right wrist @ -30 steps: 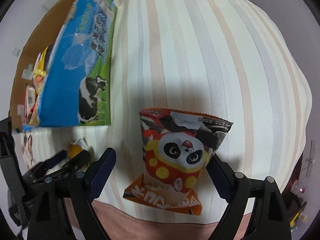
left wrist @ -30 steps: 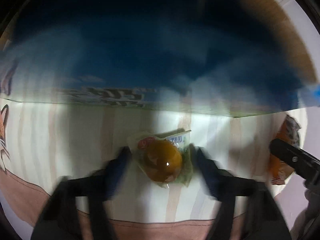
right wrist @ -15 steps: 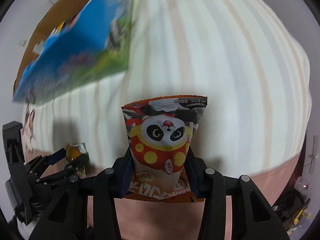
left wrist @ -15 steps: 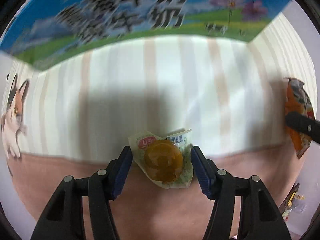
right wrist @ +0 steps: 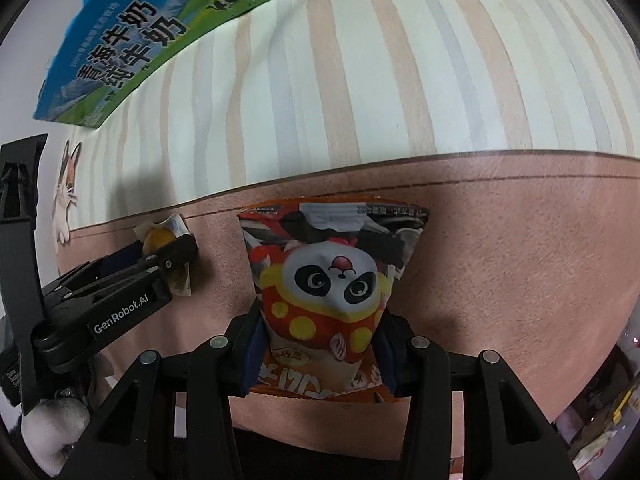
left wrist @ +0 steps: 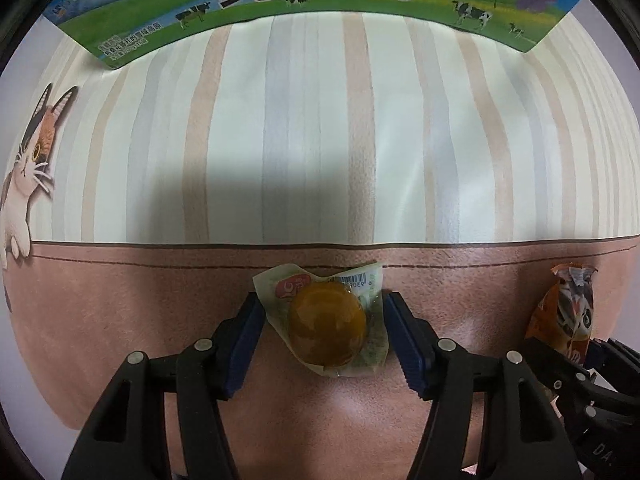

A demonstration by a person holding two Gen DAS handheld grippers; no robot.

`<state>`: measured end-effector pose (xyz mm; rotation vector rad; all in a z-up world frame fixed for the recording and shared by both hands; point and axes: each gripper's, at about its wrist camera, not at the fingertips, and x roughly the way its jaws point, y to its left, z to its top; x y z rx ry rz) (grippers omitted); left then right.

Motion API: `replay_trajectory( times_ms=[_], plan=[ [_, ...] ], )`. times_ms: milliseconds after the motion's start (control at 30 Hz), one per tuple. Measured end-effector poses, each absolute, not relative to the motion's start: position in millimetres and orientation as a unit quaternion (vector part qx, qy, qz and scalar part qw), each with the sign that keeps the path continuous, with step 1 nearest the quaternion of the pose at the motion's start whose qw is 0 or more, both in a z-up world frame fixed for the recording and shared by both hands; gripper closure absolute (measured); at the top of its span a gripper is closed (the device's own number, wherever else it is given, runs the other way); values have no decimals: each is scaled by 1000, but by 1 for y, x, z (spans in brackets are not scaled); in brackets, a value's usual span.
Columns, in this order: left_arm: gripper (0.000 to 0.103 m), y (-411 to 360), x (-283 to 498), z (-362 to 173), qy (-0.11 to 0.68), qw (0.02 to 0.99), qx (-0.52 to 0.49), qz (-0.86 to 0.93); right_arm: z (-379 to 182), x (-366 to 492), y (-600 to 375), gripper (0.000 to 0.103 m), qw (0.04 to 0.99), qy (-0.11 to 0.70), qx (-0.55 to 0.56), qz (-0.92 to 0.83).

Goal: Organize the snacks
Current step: 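Carry both snacks into the box and open both tools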

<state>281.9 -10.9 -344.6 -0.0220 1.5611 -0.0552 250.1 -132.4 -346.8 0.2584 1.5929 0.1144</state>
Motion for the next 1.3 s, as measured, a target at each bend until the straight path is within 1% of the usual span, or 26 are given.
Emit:
replay_trajectory(
  times_ms=[200,333,500,667,833,1067,1100,1233,1300],
  plan=[
    [43,0,303,-366,707,706,-16,-22,-351,245,-136,53,695,708,123,37],
    [45,7,303,-357,701,712,-22,-20,-356,245,-125,54,702,703,112,34],
    [46,9,293,-345,691,722,-15,-26,-351,241,-116,59,713,693,103,36],
    [47,15,291,-324,681,731,-22,-37,-342,238,-115,60,714,686,131,50],
    [47,22,289,-293,667,742,-39,-50,-319,243,-107,61,719,673,155,78],
    [47,39,310,-228,630,769,-72,-76,-262,276,-99,61,739,637,187,118],
    [59,43,315,-216,622,775,-76,-79,-254,281,-98,61,742,631,190,122],
    [69,48,344,-179,603,787,-91,-97,-218,306,-96,61,762,605,187,137],
    [71,47,363,-162,588,799,-81,-97,-199,326,-91,61,776,588,179,142]
  ],
)
